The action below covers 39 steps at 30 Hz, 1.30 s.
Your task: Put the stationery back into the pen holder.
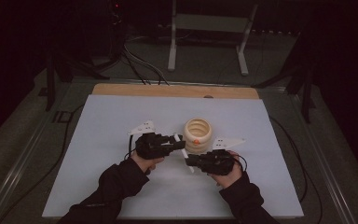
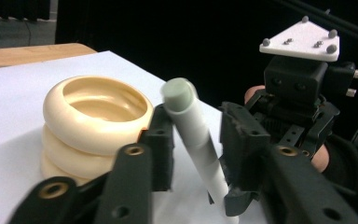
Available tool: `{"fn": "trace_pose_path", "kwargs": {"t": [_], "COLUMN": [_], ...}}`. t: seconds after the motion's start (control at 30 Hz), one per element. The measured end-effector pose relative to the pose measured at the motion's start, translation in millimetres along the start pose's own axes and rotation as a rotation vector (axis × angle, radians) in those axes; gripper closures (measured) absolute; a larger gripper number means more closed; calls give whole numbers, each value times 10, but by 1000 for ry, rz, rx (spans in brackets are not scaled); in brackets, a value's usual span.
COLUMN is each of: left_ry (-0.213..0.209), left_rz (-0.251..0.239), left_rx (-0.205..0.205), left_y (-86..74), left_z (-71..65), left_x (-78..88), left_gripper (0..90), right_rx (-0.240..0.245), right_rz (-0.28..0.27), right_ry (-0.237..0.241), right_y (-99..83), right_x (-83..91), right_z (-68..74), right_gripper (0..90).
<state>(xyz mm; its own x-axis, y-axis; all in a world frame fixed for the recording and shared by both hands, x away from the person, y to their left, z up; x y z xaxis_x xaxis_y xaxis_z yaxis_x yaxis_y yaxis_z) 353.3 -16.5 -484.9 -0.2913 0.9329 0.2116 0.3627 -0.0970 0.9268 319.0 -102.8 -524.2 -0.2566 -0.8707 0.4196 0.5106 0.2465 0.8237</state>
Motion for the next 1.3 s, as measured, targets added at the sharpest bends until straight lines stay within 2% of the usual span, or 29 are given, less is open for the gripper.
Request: {"fn": "trace_pose_path", "kwargs": {"t": [0.17, 0.43, 0.73, 0.83, 0.93, 0.97, 1.0, 1.03, 1.1, 1.3], "left_ry": [-33, -96, -106, -106, -98, -97, -95, -93, -80, -61], "left_rz": [-8, 2, -14, -16, -30, -39, -41, -47, -50, -51], "left_rx": [27, 21, 11, -17, -47, -58, -66, -77, -100, -138], "left_y": [19, 58, 149, 213, 341, 393, 442, 491, 577, 742], "left_z": [-18, -128, -168, -190, -220, -231, -238, -246, -257, -280], "left_x": [-3, -10, 6, 16, 54, 71, 91, 107, 135, 177], "left_gripper": [740, 792, 795, 795, 795, 795, 795, 795, 795, 795], "right_rx": [8, 49, 76, 73, 82, 81, 84, 82, 83, 81], "right_rz": [-3, -4, -36, -57, -80, -83, -85, -90, -104, -130], "right_ry": [0, -6, -5, -1, -16, -31, -55, -60, -88, -136], "right_y": [6, 0, 60, 90, 124, 130, 136, 144, 161, 185], "right_x": [-1, -14, 32, 63, 105, 121, 138, 154, 187, 261], "right_z": [3, 27, 55, 59, 49, 38, 18, 10, -18, -80], "right_gripper": [792, 788, 782, 758, 636, 567, 519, 496, 395, 237]}}
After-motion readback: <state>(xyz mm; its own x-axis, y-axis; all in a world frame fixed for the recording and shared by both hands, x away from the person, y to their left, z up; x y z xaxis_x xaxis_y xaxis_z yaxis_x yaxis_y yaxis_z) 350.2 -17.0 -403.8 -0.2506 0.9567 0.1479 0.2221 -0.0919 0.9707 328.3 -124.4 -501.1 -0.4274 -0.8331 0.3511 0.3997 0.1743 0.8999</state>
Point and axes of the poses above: each handheld gripper's, and its own axes: x roughly backward along the jaws, y roughly out of its top, z roughly to its left, the point moved 10 cm from there along -x, roughly forward along the jaws, and after that the axes turned 4 degrees about -x, right-handed, at the moved point
